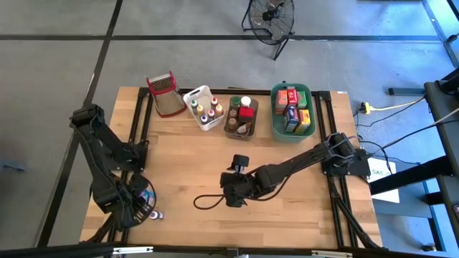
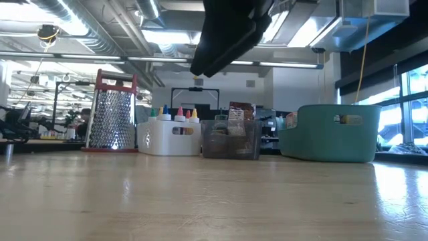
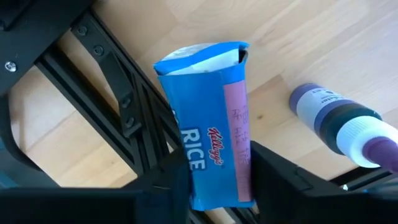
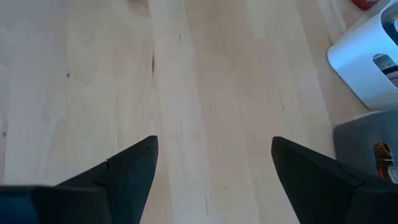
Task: Pick & Place Kitchen Items
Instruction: Put the light blue cereal box into the green bin
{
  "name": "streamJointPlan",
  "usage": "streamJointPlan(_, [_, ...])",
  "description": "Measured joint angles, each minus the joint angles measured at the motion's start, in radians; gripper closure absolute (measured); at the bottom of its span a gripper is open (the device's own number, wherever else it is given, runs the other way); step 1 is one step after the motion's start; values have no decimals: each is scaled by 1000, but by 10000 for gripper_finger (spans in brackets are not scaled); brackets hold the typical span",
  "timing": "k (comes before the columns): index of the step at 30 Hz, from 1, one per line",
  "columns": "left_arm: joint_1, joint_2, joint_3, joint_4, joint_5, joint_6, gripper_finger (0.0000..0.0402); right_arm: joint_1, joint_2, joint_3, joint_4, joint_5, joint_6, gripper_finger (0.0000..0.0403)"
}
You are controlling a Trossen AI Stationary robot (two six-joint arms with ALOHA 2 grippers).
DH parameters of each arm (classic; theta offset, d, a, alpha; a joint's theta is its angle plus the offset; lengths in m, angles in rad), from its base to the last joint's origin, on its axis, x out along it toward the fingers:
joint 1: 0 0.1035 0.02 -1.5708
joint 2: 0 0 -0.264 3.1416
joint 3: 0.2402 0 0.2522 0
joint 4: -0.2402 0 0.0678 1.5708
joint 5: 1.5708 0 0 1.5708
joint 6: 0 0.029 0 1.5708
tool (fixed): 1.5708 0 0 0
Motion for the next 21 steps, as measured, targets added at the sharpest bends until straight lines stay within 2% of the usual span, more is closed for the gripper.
streamJointPlan(8, [2, 0, 0, -9, -4, 54, 332, 0, 0, 0, 22, 0, -46, 86])
streamJointPlan(12, [12, -7, 5, -63, -4, 86, 338, 0, 0, 0, 52, -1, -84, 86])
streamJointPlan(16, [35, -9, 59, -199, -9, 128, 339, 0, 0, 0, 91, -1, -133, 86])
streamJointPlan(21, [89, -10, 163, -329, -90, 226, 340, -6, 0, 0, 154, -1, -172, 86])
